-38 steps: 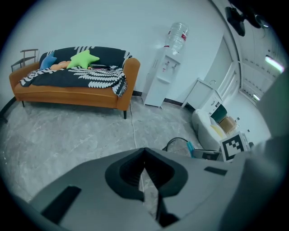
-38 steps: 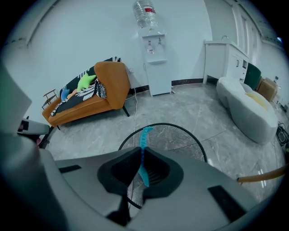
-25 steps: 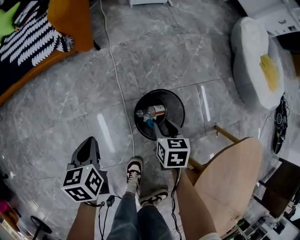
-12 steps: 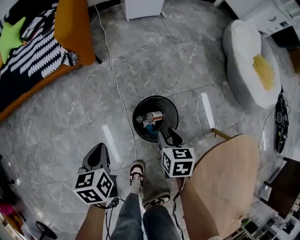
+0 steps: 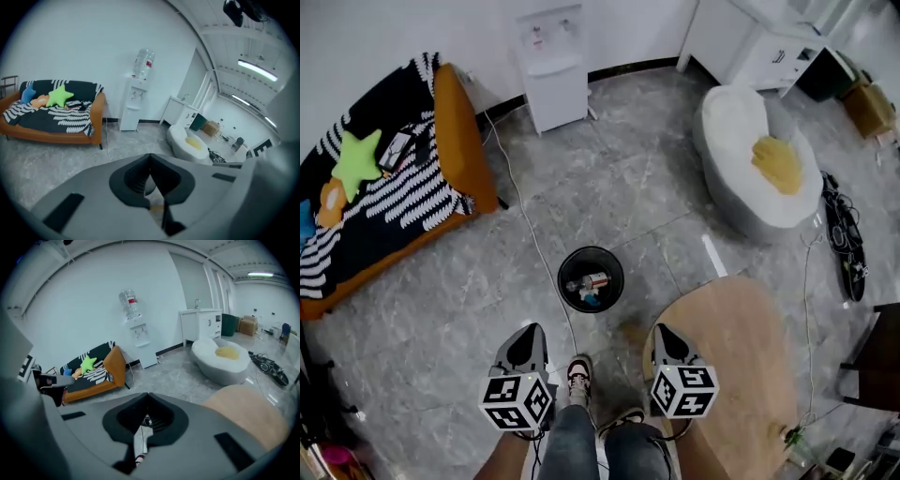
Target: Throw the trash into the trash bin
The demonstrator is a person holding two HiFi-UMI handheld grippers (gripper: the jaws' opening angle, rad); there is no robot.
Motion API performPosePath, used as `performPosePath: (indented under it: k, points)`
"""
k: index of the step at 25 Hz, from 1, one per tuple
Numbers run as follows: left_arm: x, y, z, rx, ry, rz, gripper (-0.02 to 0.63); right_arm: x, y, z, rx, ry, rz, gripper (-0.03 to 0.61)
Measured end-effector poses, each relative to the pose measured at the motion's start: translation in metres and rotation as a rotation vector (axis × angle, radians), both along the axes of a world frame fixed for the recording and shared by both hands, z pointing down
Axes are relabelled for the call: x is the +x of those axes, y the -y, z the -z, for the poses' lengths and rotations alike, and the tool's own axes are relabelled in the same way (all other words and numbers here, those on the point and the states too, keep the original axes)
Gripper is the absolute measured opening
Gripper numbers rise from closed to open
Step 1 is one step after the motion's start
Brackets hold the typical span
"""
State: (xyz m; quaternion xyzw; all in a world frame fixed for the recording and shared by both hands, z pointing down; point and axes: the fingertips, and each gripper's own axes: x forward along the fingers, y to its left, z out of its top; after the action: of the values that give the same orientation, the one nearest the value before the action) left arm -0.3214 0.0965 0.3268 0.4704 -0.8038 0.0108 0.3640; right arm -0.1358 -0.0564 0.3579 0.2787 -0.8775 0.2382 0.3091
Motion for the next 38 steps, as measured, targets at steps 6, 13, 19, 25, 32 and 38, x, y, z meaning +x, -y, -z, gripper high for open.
performPosePath:
  k: [6, 13, 19, 25, 32, 38]
  points:
    - [0.062, -0.001, 0.136, 0.104, 0.113, -0.048, -0.009, 0.117, -0.005, 0.142, 0.106, 0.082, -0.106, 0.0]
    - [0.084, -0.017, 0.273, 0.247, 0.29, -0.093, -0.009, 0.231, 0.013, 0.28, 0.331, 0.186, -0.266, 0.0]
    - [0.093, -0.029, 0.316, 0.278, 0.376, -0.123, -0.009, 0.278, 0.013, 0.327, 0.463, 0.222, -0.348, 0.0]
    - [0.1, -0.039, 0.31, 0.266, 0.352, -0.09, -0.009, 0.286, 0.0, 0.34, 0.538, 0.17, -0.359, -0.002]
    - [0.099, -0.039, 0.312, 0.267, 0.362, -0.105, -0.009, 0.28, -0.002, 0.342, 0.549, 0.174, -0.364, -0.002]
    - [0.089, -0.038, 0.319, 0.279, 0.37, -0.103, -0.009, 0.27, 0.001, 0.349, 0.569, 0.171, -0.359, -0.002]
